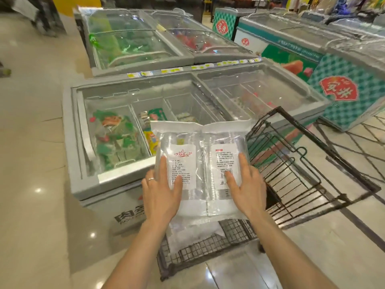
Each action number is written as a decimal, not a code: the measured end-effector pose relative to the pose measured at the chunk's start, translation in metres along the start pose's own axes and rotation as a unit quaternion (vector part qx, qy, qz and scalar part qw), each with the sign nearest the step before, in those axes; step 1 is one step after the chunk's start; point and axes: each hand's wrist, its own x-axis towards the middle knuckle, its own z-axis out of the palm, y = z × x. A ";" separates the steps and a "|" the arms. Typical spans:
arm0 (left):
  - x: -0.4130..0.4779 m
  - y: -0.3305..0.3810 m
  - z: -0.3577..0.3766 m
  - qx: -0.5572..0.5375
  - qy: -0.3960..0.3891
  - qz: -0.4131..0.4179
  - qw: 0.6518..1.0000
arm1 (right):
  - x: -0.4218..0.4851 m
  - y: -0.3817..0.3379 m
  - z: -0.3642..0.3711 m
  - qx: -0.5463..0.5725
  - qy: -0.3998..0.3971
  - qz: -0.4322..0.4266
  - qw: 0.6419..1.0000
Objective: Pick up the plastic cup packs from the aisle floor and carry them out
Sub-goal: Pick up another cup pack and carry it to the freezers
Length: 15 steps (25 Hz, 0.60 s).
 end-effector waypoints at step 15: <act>-0.040 -0.081 0.167 0.088 -0.073 -0.201 0.973 | 0.035 0.098 0.175 0.073 -0.281 -0.038 0.956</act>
